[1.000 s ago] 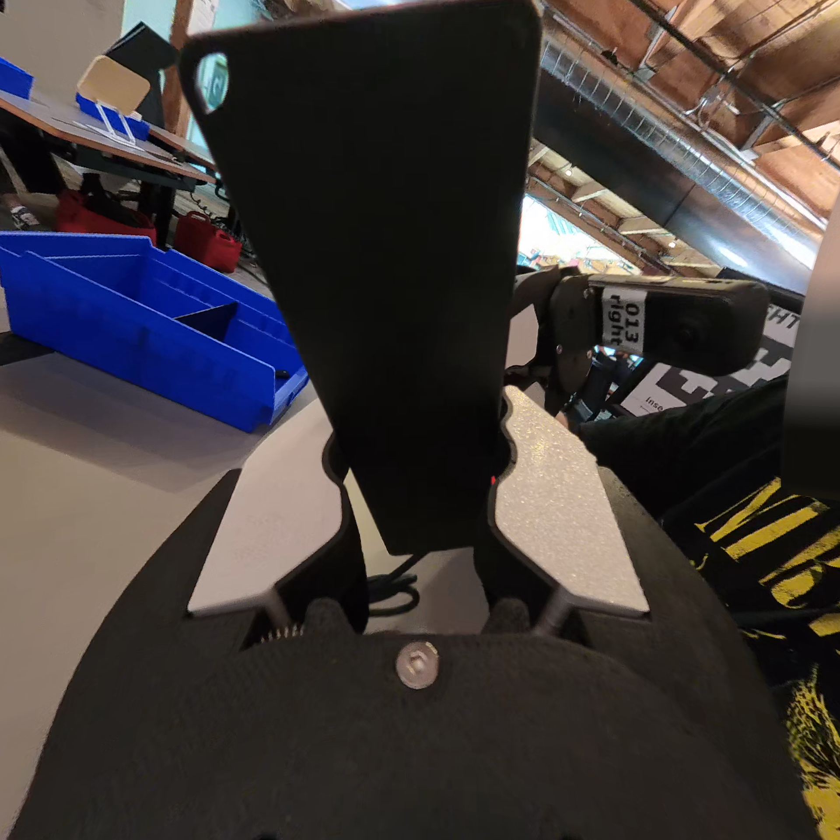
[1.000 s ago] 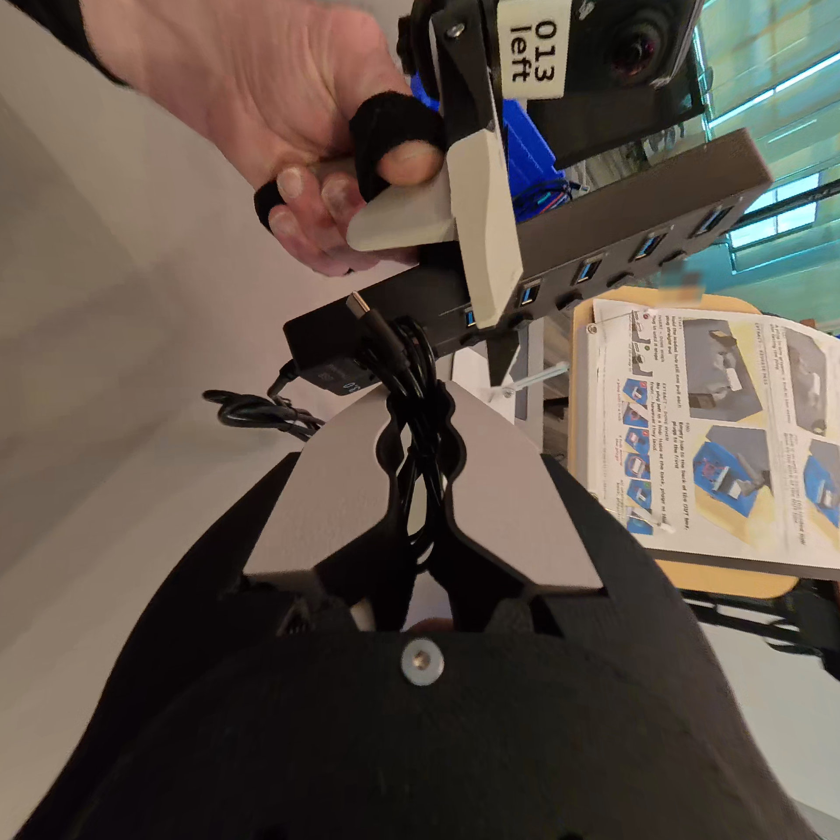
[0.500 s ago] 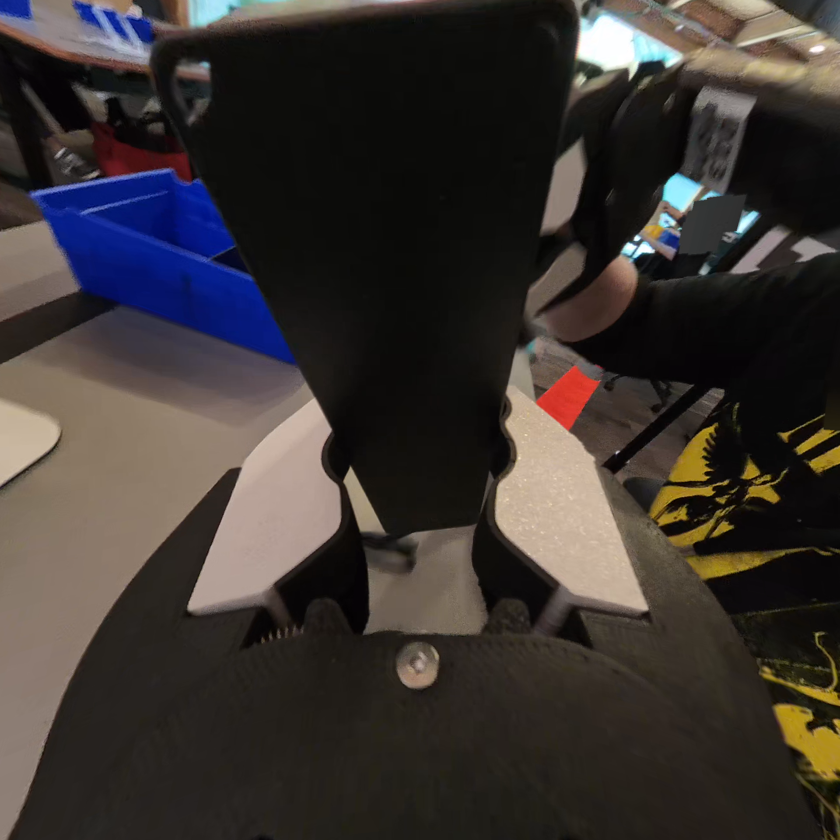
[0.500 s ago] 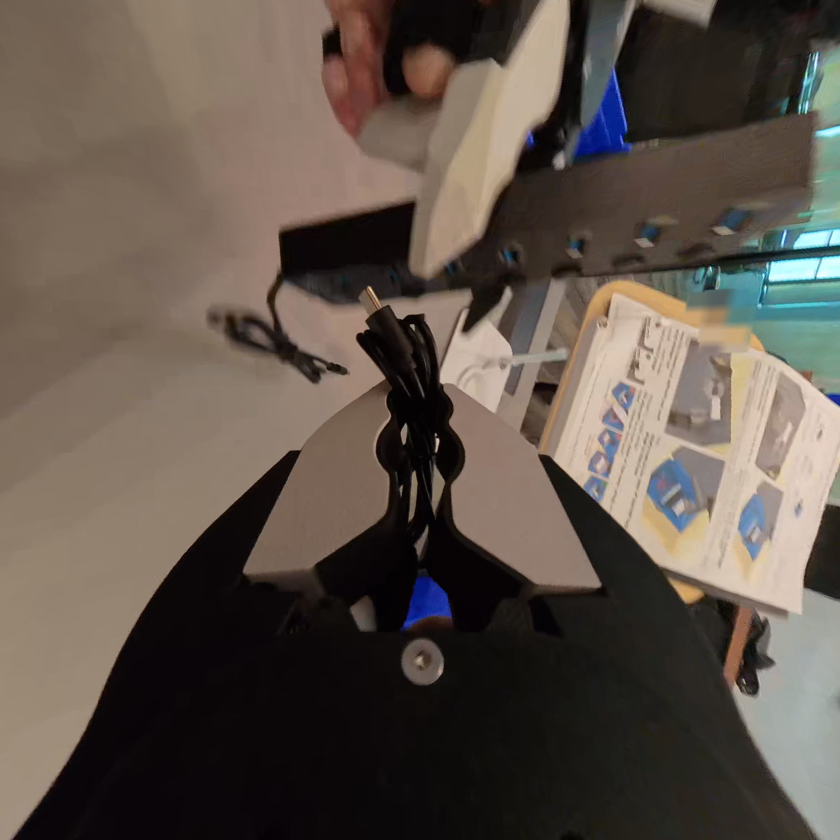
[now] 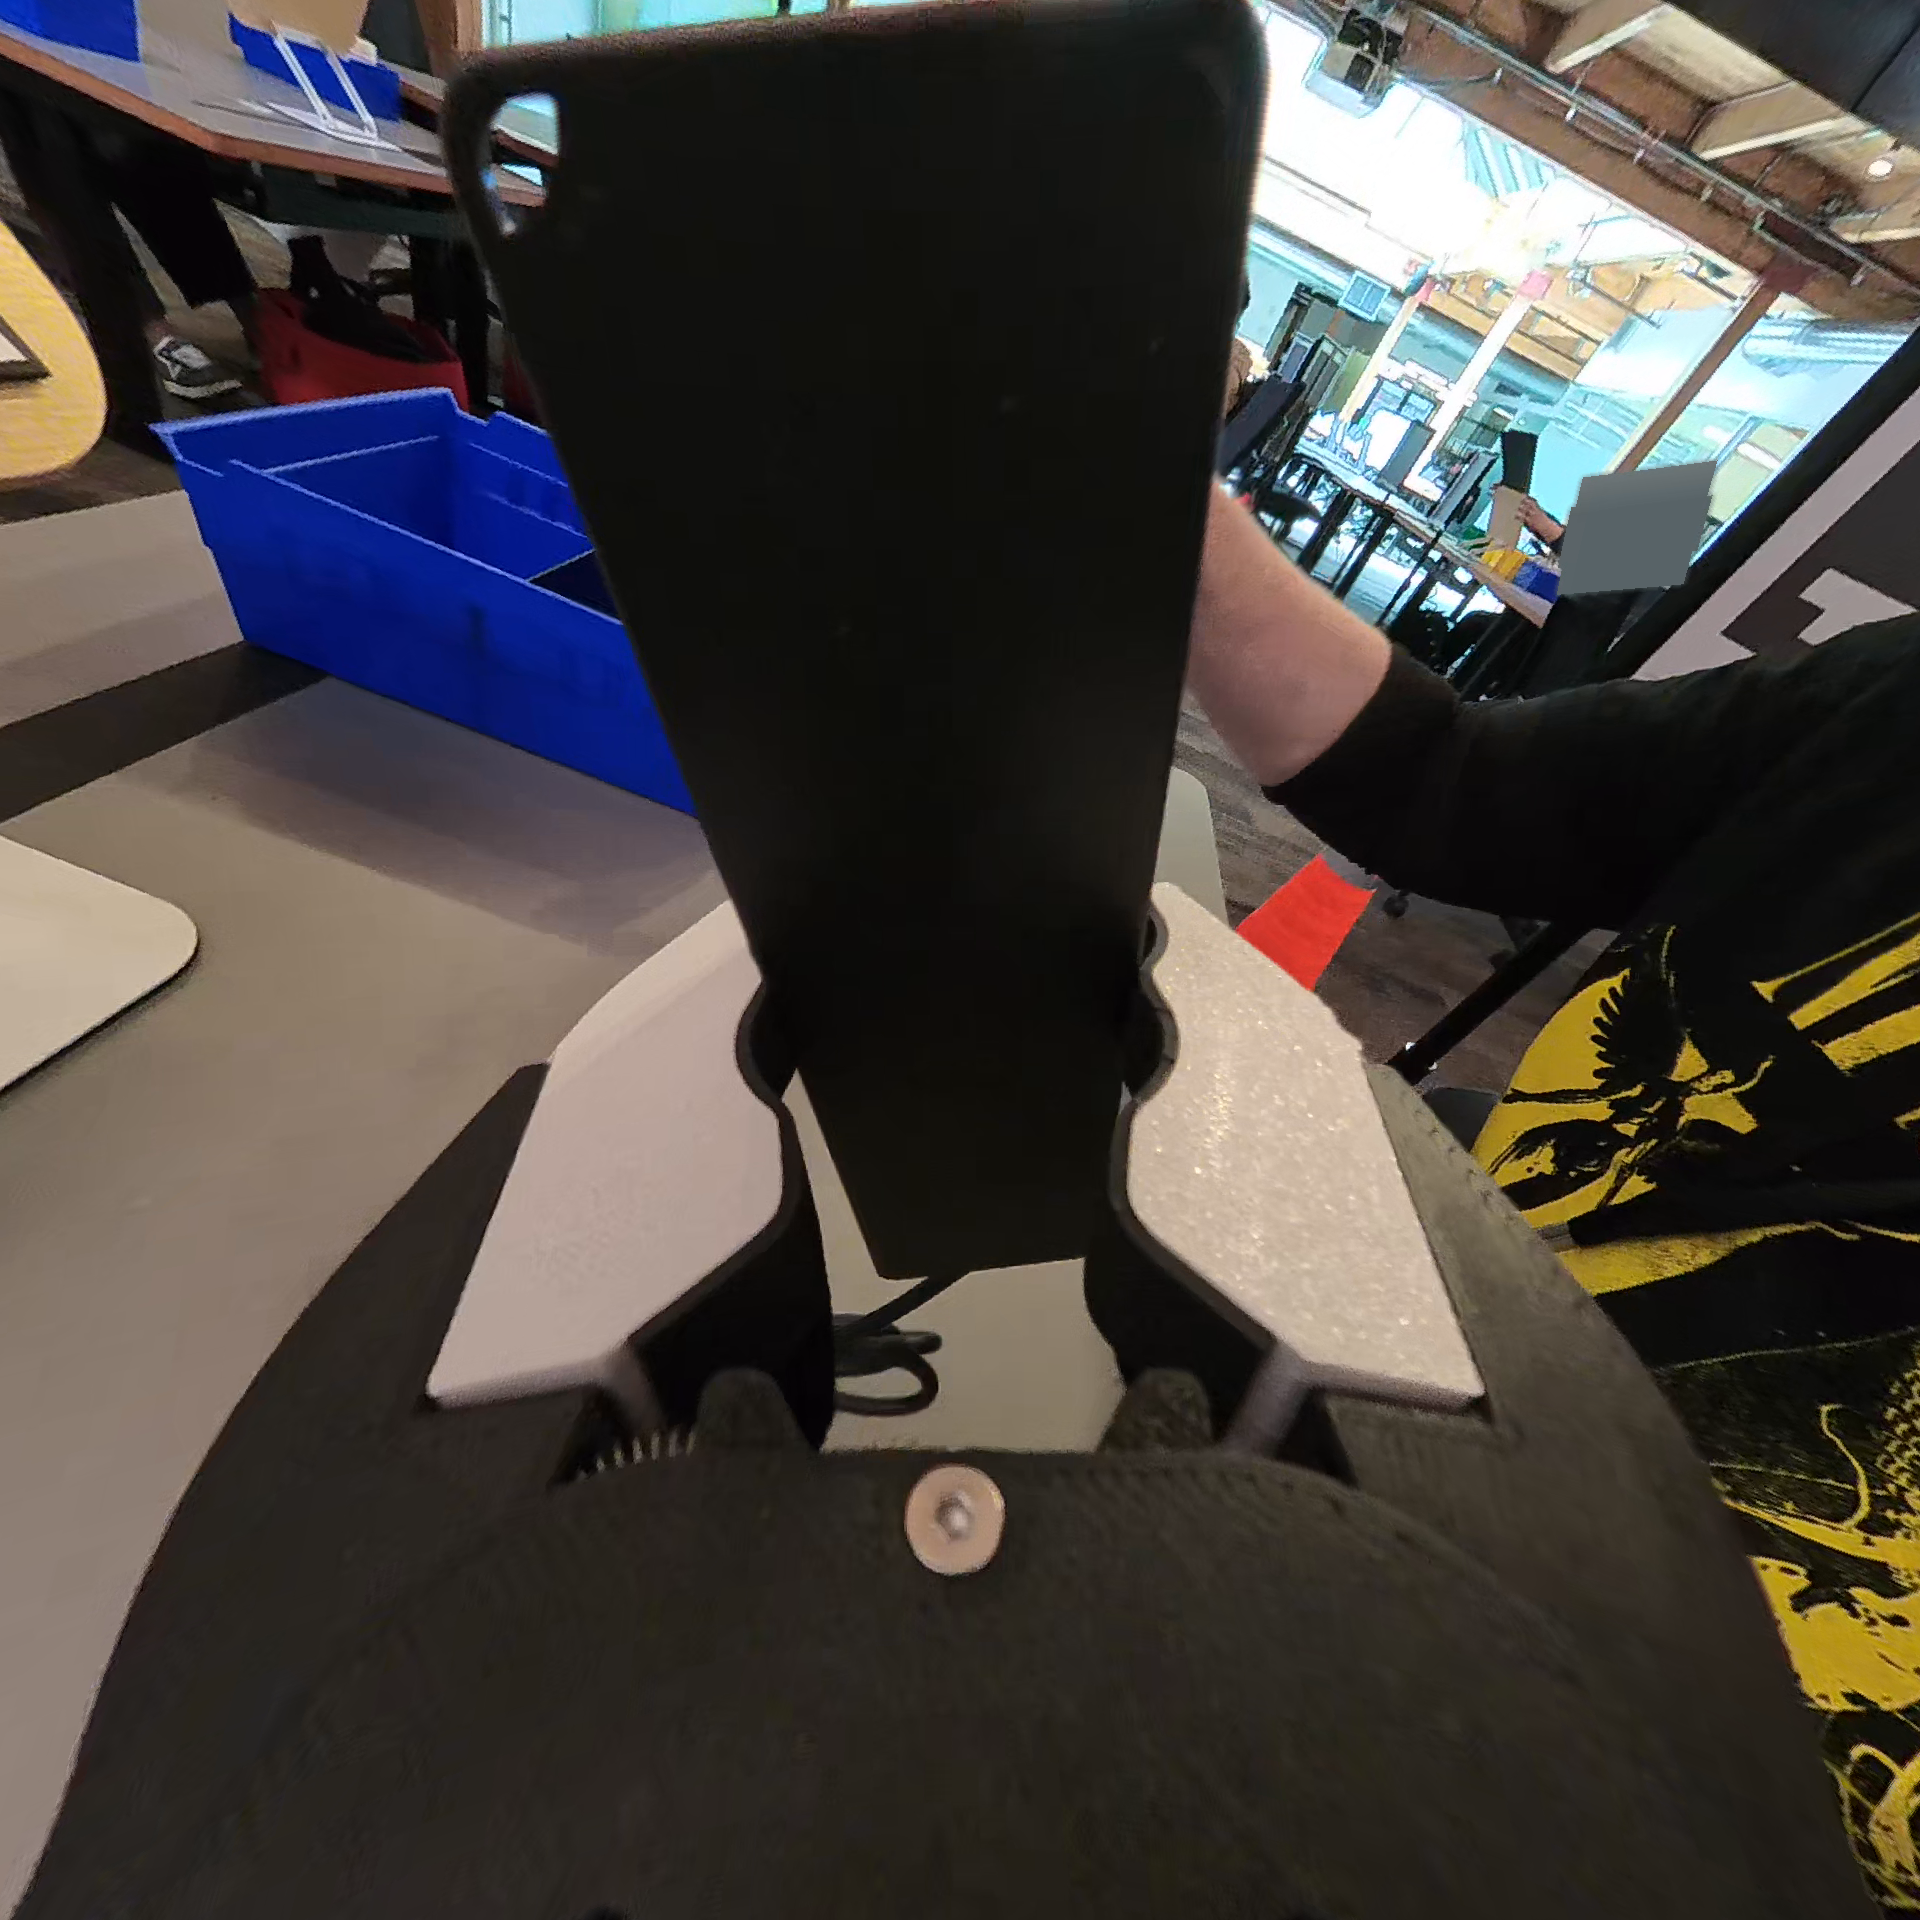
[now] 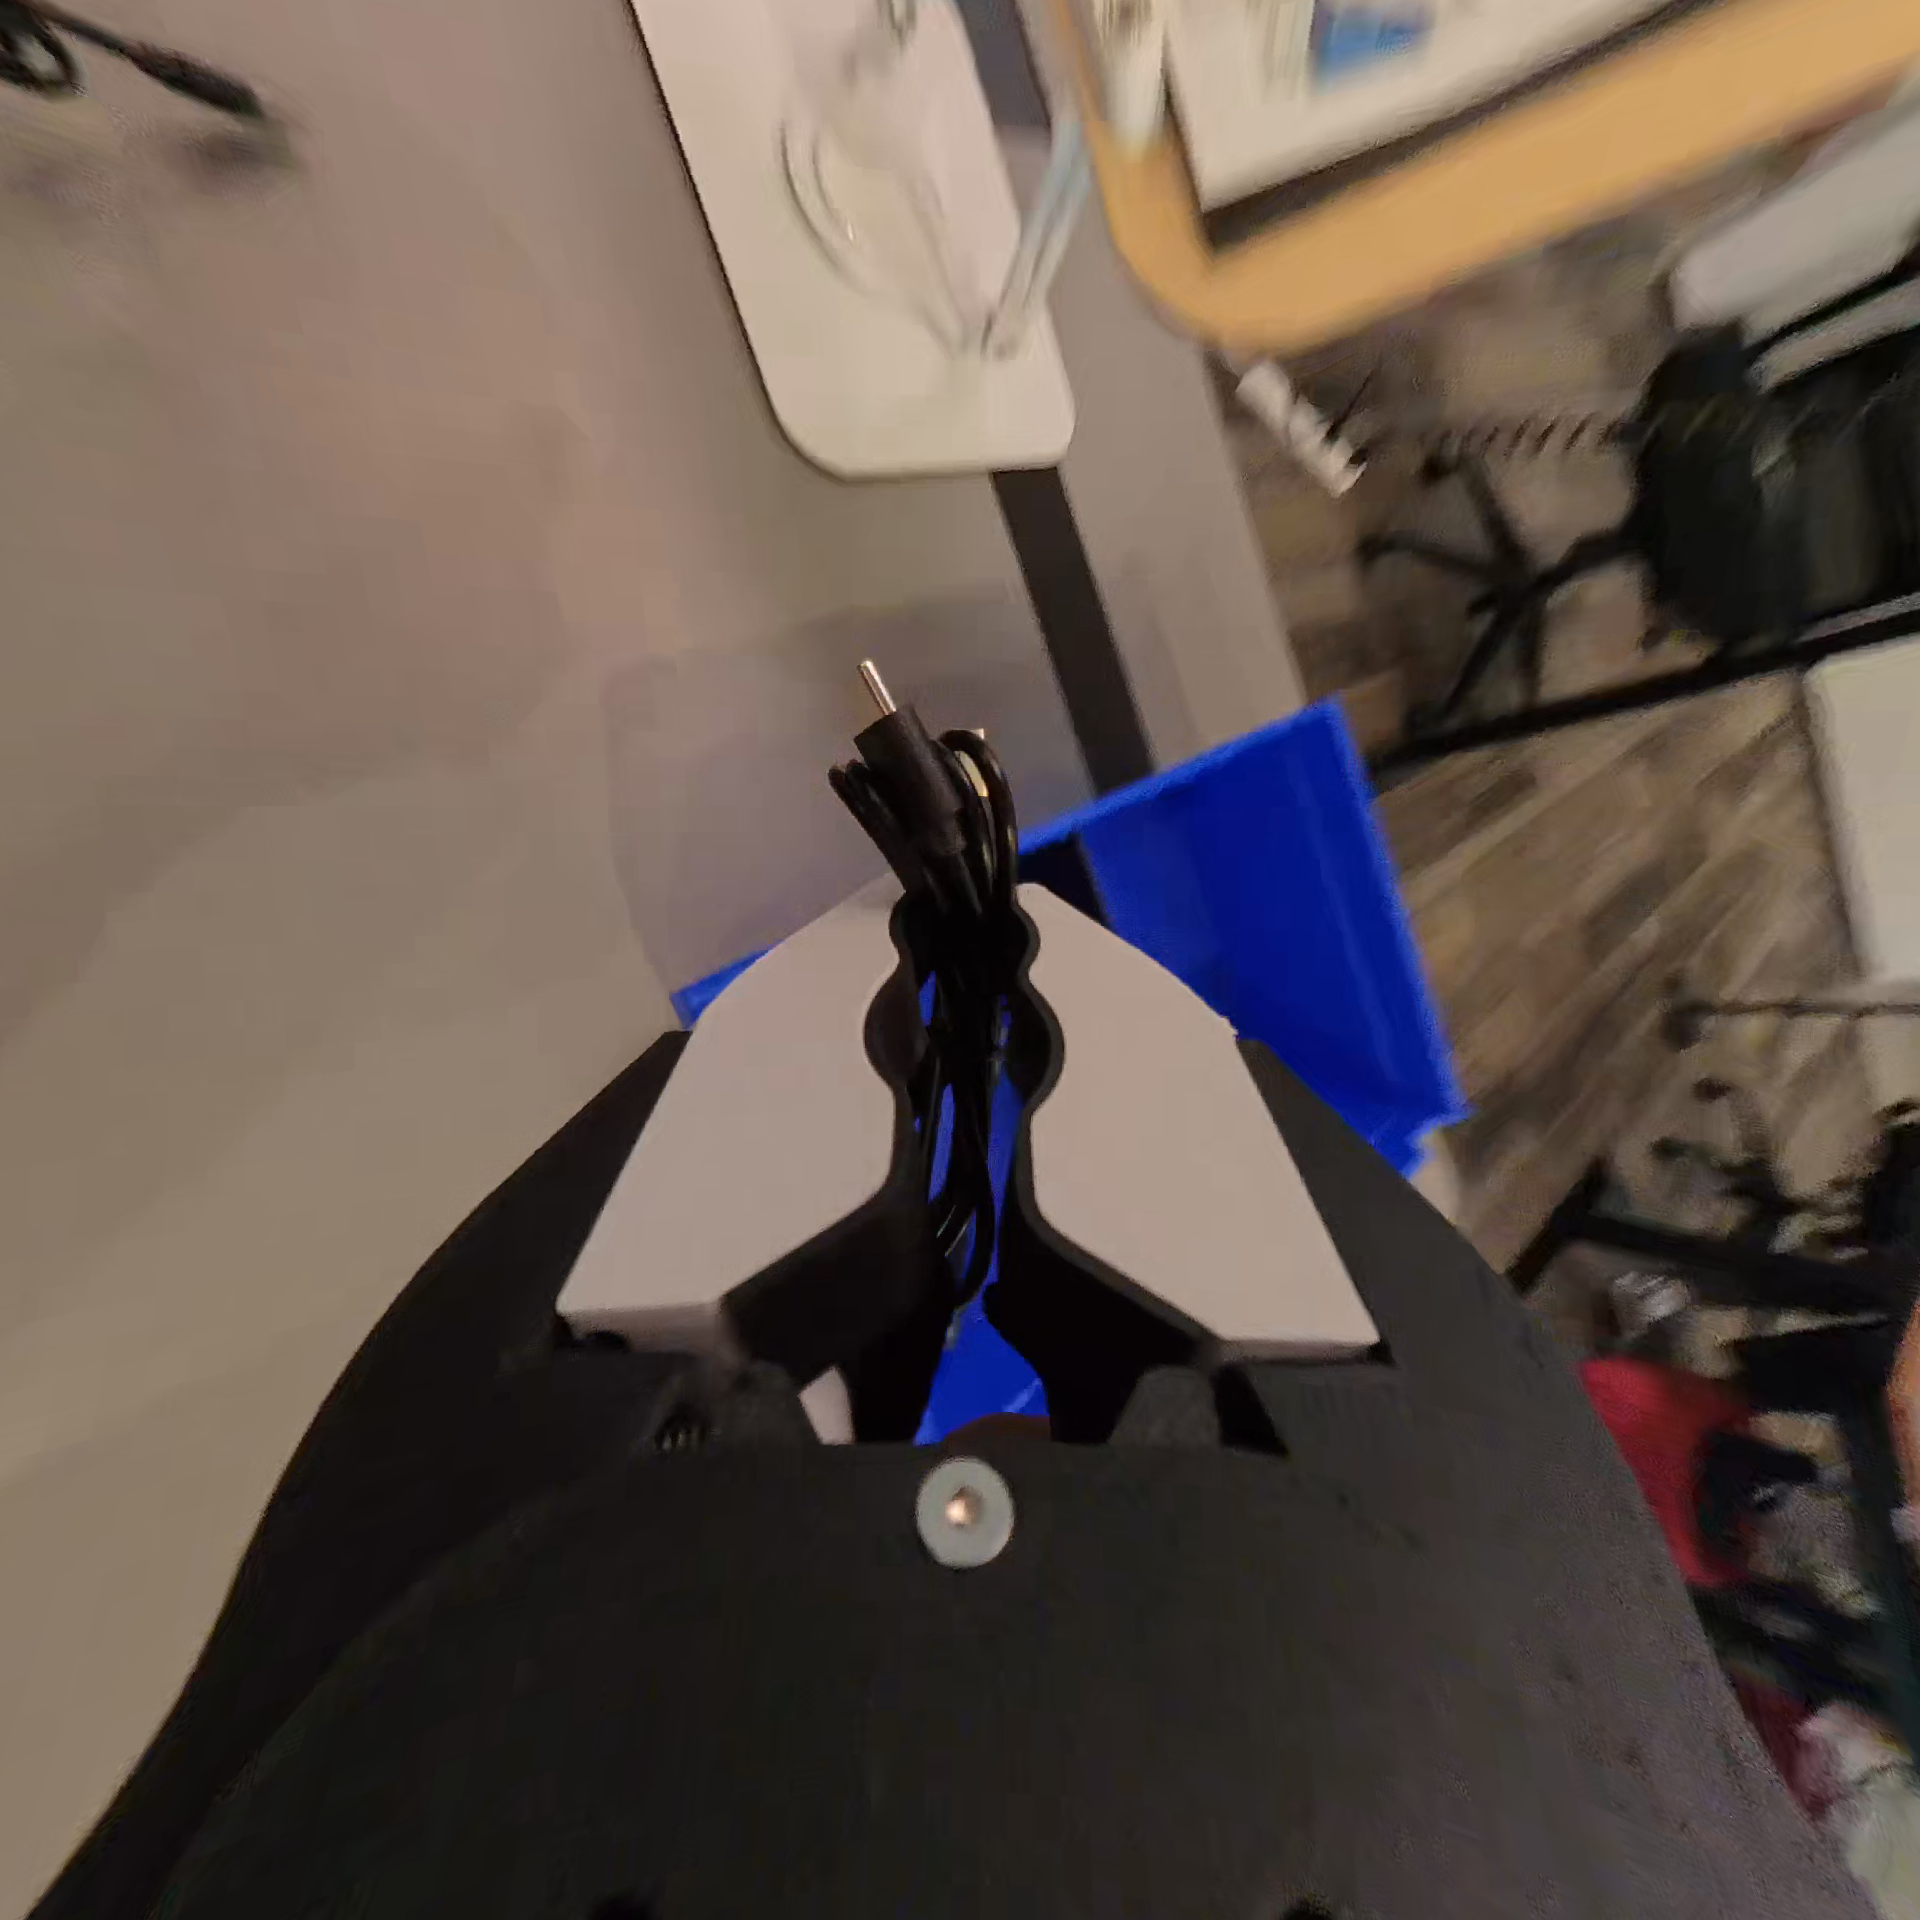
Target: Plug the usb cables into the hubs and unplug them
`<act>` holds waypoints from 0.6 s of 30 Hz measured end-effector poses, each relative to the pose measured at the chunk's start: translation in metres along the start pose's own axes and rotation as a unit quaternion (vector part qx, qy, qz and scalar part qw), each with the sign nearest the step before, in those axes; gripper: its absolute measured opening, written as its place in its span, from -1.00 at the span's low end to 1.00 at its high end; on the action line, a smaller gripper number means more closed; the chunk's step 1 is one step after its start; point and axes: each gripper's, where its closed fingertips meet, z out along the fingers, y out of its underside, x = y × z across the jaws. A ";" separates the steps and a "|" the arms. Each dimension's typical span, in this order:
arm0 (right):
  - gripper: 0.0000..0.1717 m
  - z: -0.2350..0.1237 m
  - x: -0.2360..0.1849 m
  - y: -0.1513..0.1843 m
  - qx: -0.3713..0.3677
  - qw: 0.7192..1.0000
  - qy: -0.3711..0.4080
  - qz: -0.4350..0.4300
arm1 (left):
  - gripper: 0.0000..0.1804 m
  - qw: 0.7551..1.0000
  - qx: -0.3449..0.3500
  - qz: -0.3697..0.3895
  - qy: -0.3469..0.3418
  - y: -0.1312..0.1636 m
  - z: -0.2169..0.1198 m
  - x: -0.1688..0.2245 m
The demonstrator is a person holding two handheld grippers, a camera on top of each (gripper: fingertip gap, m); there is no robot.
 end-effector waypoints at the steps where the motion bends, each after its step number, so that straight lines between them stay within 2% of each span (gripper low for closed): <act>1: -0.86 0.013 0.003 0.016 -0.024 0.999 -0.008 0.021 | -0.31 1.000 0.002 0.000 0.001 0.000 0.000 0.001; 7: -0.85 0.082 0.018 0.088 -0.090 0.991 -0.034 0.090 | -0.31 1.000 0.014 -0.014 0.006 -0.001 0.002 -0.001; 10: -0.73 0.098 0.022 0.102 -0.098 0.986 -0.054 0.123 | -0.31 1.000 0.013 -0.017 0.007 -0.002 0.006 -0.002; 12: -0.47 0.094 0.031 0.101 -0.092 0.984 -0.045 0.149 | -0.31 1.000 0.016 -0.019 0.006 -0.003 0.007 -0.004; 13: -0.42 0.088 0.035 0.097 -0.081 0.984 -0.041 0.156 | -0.31 1.000 0.019 -0.020 0.005 -0.004 0.007 -0.005; 16: -0.44 0.058 0.040 0.068 -0.033 0.989 -0.011 0.145 | -0.31 0.999 0.033 -0.032 0.010 -0.006 0.008 -0.008; 18: -0.44 0.030 0.028 0.025 0.024 0.992 -0.004 0.124 | -0.31 0.998 0.040 -0.038 0.008 -0.007 0.010 -0.012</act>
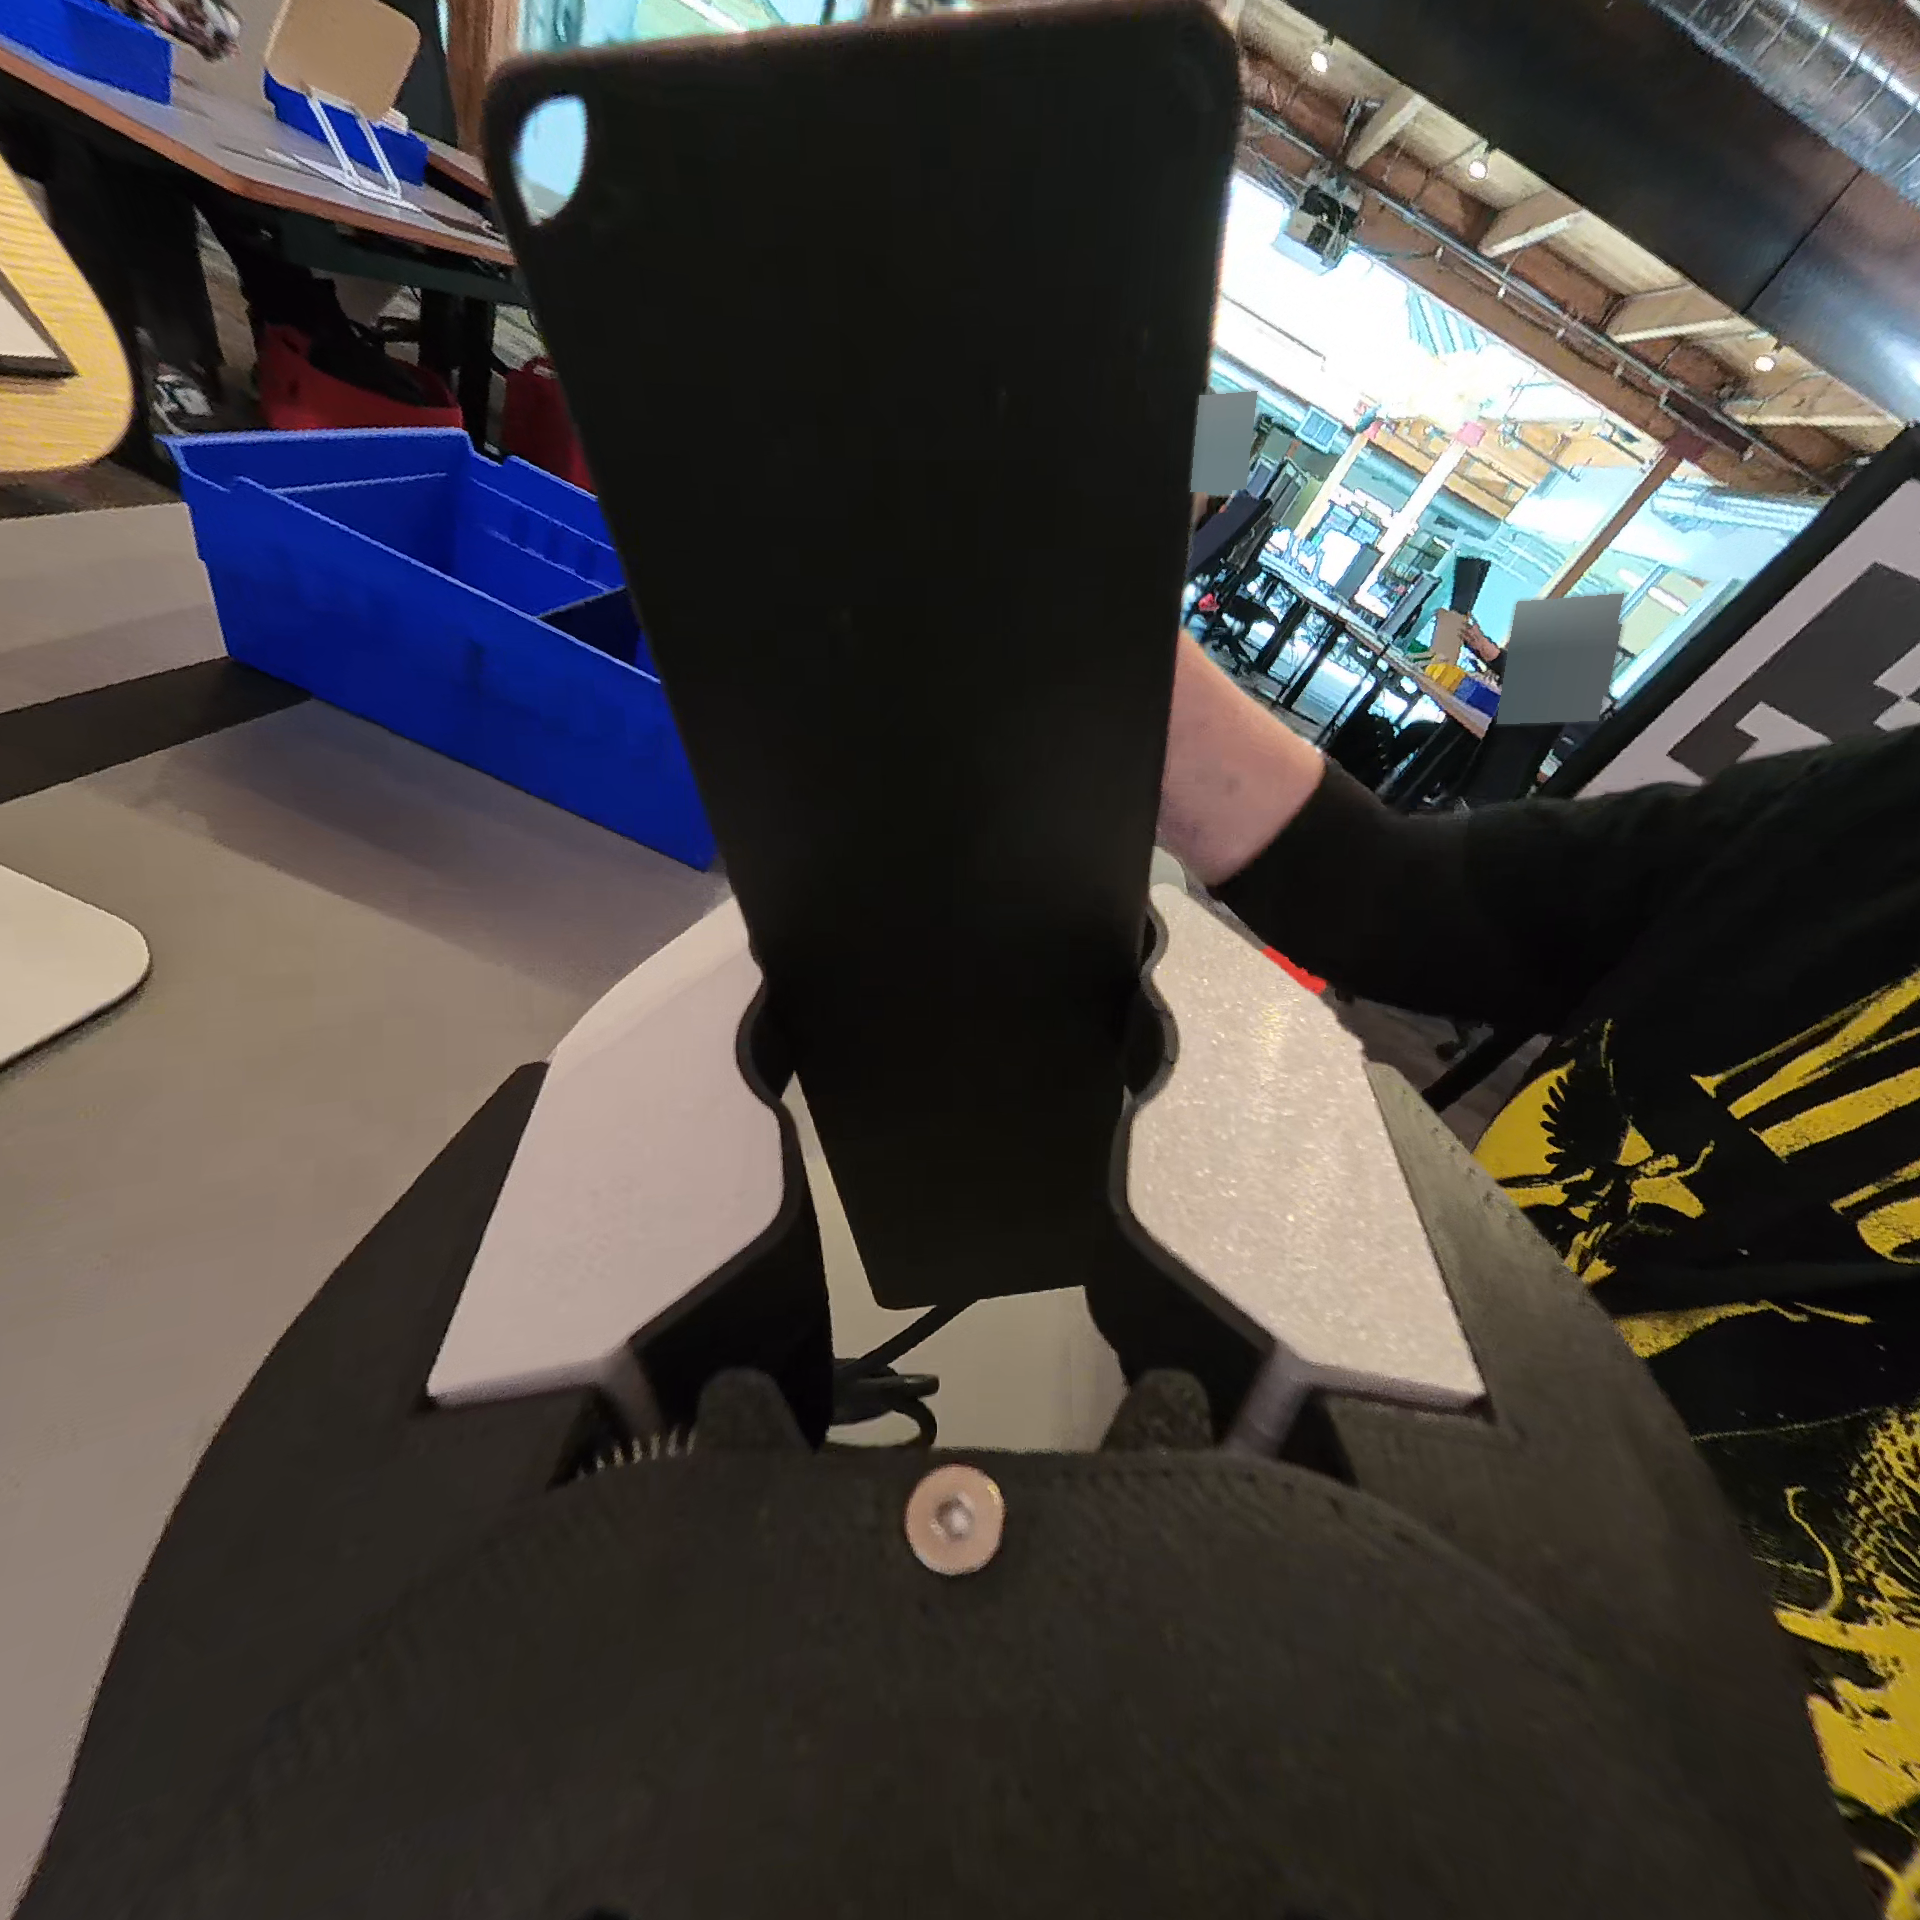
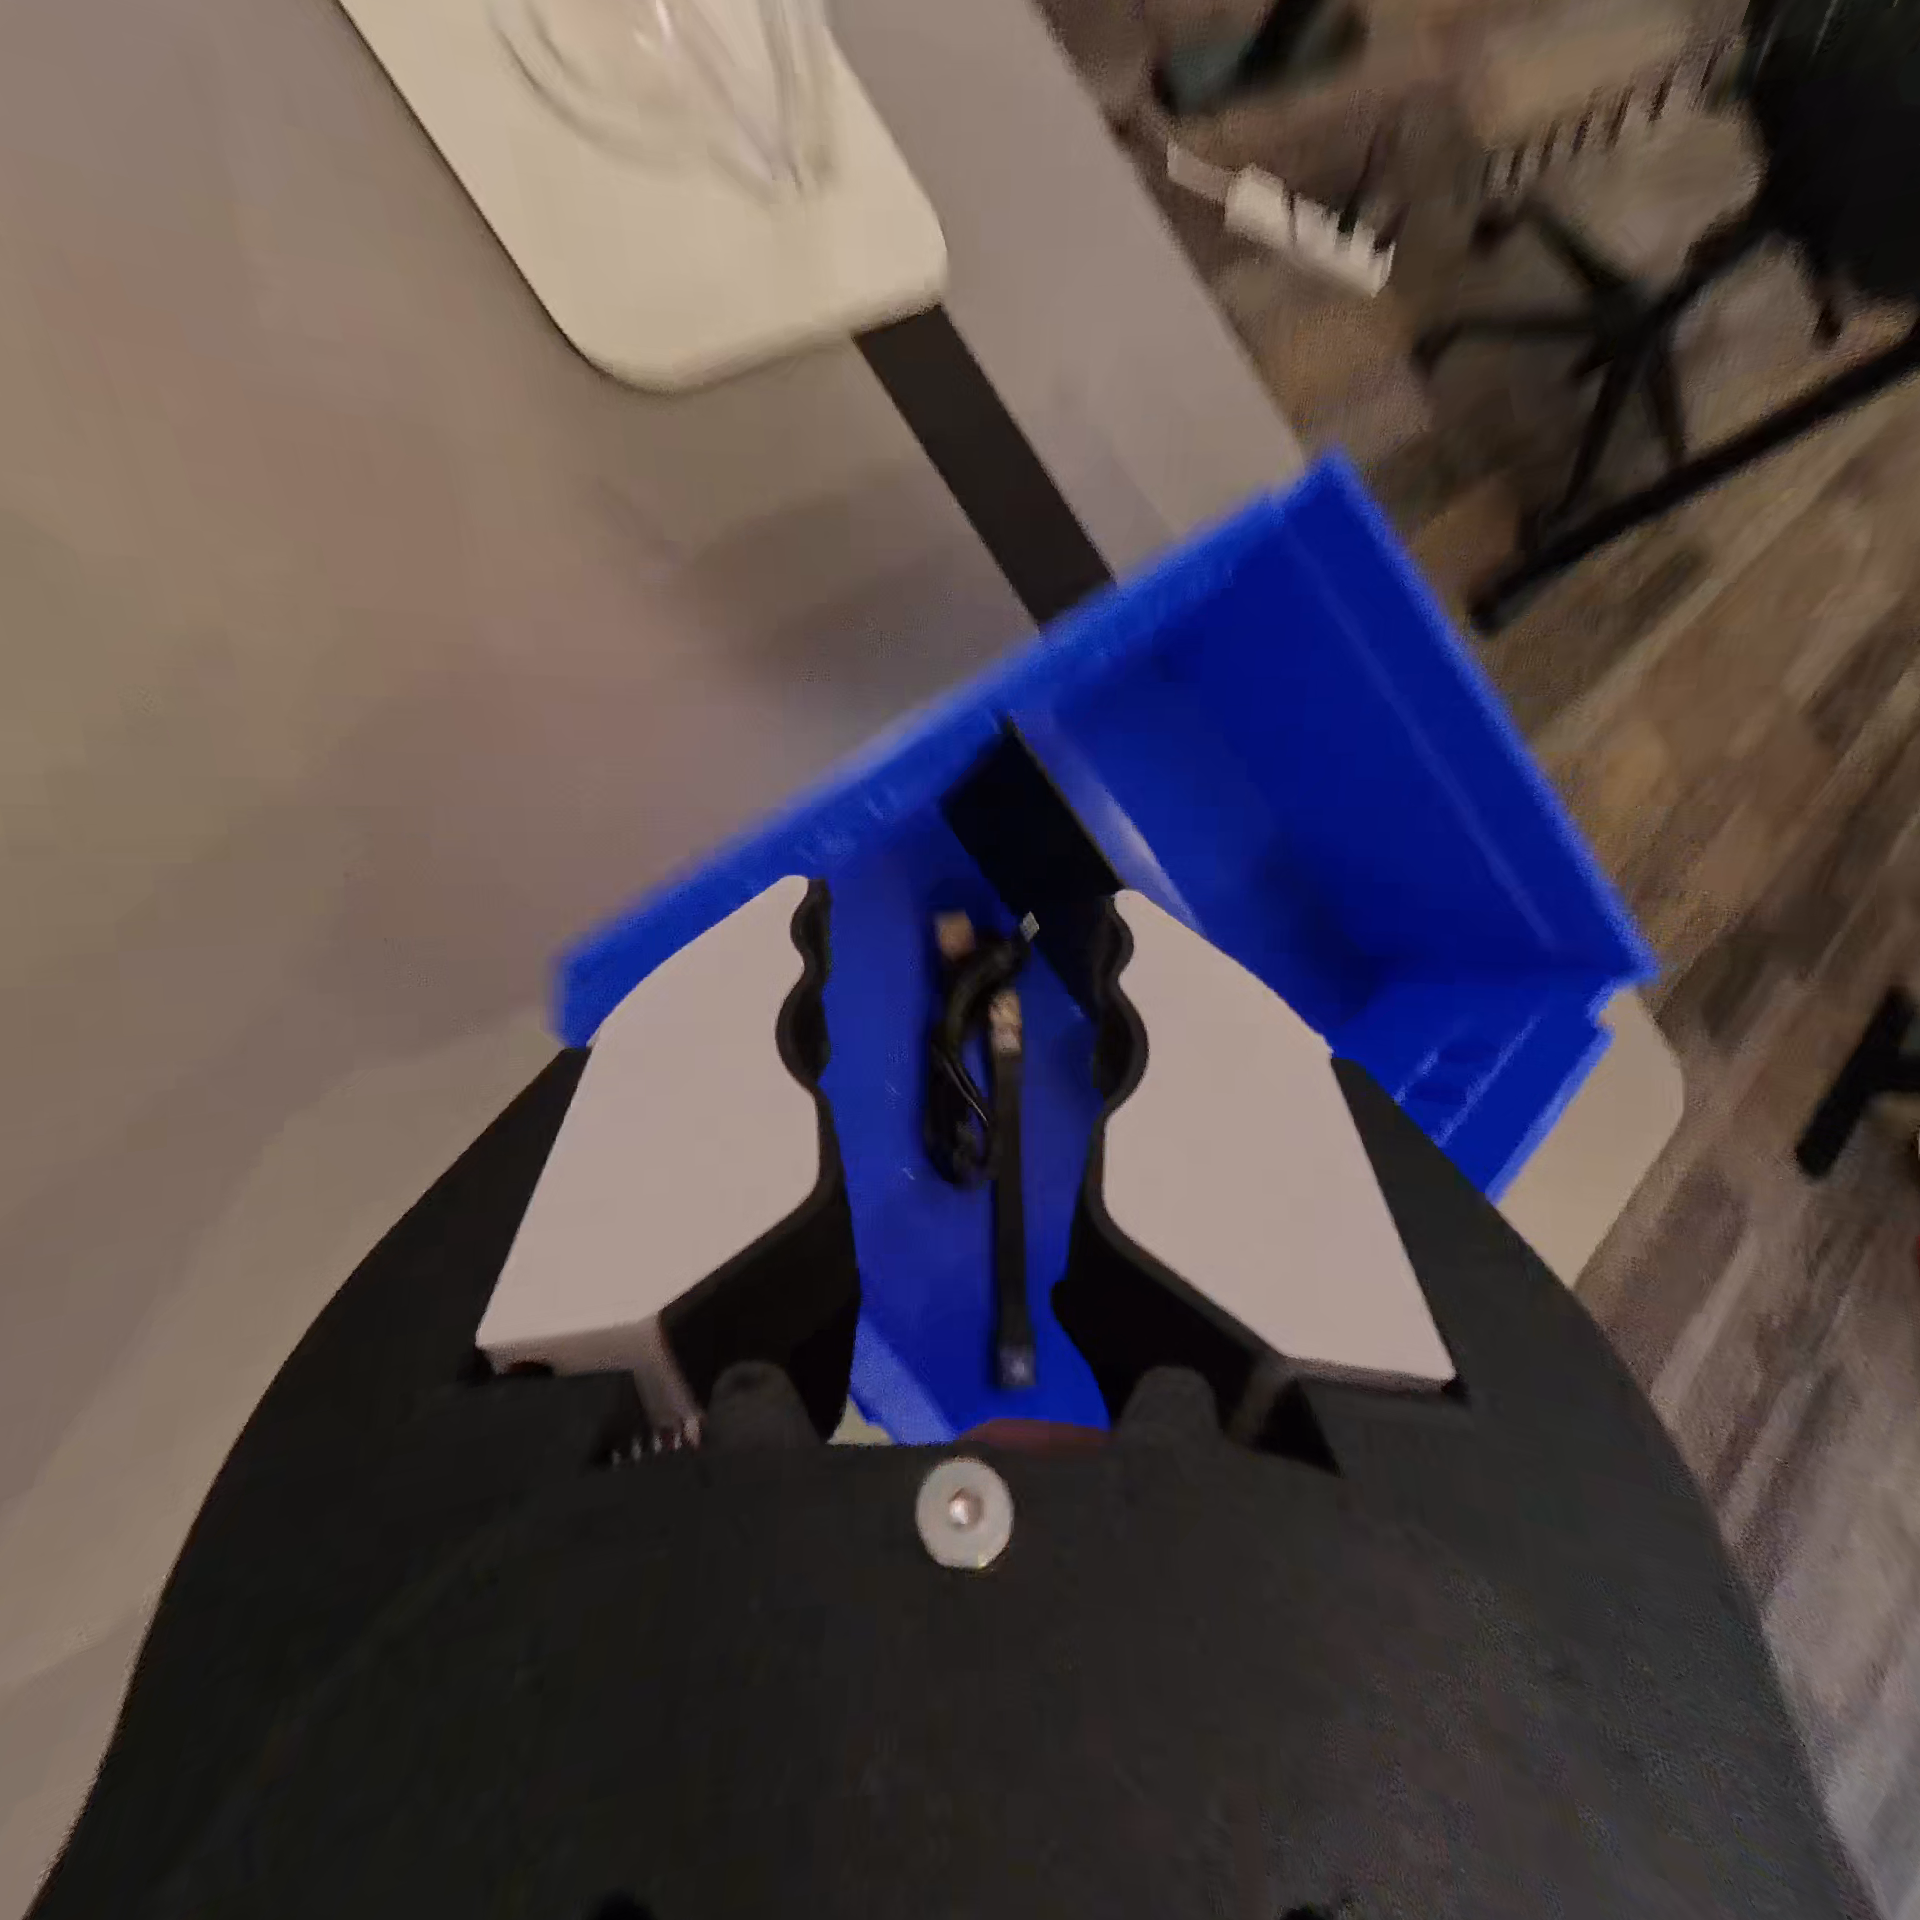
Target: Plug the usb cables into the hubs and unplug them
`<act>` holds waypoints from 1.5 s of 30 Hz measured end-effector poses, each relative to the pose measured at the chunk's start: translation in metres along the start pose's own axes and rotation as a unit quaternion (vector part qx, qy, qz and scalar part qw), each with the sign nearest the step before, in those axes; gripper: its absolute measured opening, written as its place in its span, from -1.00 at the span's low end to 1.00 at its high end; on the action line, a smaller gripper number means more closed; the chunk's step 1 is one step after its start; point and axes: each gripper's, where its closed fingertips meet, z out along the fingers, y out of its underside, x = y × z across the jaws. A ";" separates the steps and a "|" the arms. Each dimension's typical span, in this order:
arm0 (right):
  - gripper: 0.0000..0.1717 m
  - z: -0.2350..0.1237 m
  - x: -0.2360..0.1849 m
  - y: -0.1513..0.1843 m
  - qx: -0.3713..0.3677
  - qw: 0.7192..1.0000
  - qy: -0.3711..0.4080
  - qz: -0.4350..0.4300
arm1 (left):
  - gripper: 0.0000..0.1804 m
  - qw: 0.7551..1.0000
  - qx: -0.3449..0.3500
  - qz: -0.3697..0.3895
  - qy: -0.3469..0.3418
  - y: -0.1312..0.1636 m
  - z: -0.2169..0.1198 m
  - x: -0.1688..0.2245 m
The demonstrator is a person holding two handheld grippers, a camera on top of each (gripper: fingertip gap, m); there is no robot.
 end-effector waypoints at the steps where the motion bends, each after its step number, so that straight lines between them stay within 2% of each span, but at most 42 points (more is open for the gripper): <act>1: -0.44 -0.012 -0.020 -0.022 0.030 0.999 -0.014 -0.011 | -0.31 1.000 0.007 -0.002 -0.001 -0.002 0.002 -0.001; 5: -0.30 -0.041 -0.131 -0.096 0.125 0.984 -0.116 -0.052 | -0.31 0.999 0.047 -0.012 -0.016 -0.016 0.007 -0.008; 9: -0.19 -0.032 -0.234 -0.129 0.155 0.967 -0.185 -0.084 | -0.32 0.994 0.095 -0.019 -0.049 -0.033 0.002 -0.016; 13: -0.12 -0.004 -0.274 -0.154 0.173 0.972 -0.126 -0.094 | -0.31 0.990 0.103 -0.013 -0.092 -0.038 0.006 -0.017; 14: -0.13 0.001 -0.273 -0.161 0.182 0.974 -0.091 -0.094 | -0.30 0.990 0.101 -0.014 -0.095 -0.037 0.010 -0.015; 17: -0.45 0.012 -0.271 -0.170 0.187 0.976 -0.020 -0.111 | -0.30 0.987 0.113 -0.026 -0.112 -0.037 0.014 -0.014; 19: -0.51 0.011 -0.267 -0.174 0.200 0.973 0.014 -0.117 | -0.31 0.984 0.129 -0.021 -0.118 -0.040 0.009 -0.013; 25: -0.71 -0.006 -0.237 -0.178 0.223 0.971 0.029 -0.075 | -0.32 0.981 0.163 -0.059 -0.089 -0.039 0.008 -0.008; 29: -0.70 -0.010 -0.231 -0.179 0.227 0.969 0.028 -0.097 | -0.32 0.981 0.166 -0.065 -0.073 -0.042 0.012 -0.007; 35: -0.71 -0.029 -0.211 -0.184 0.251 0.965 -0.039 -0.071 | -0.37 0.981 0.185 -0.056 -0.030 -0.054 0.008 0.006; 39: -0.71 -0.058 -0.168 -0.188 0.273 0.959 -0.039 -0.060 | -0.34 0.981 0.188 -0.043 -0.036 -0.055 -0.003 0.001; 45: -0.70 -0.109 -0.047 -0.184 0.275 0.960 0.037 -0.024 | -0.45 0.981 0.180 -0.065 -0.030 -0.042 -0.016 -0.014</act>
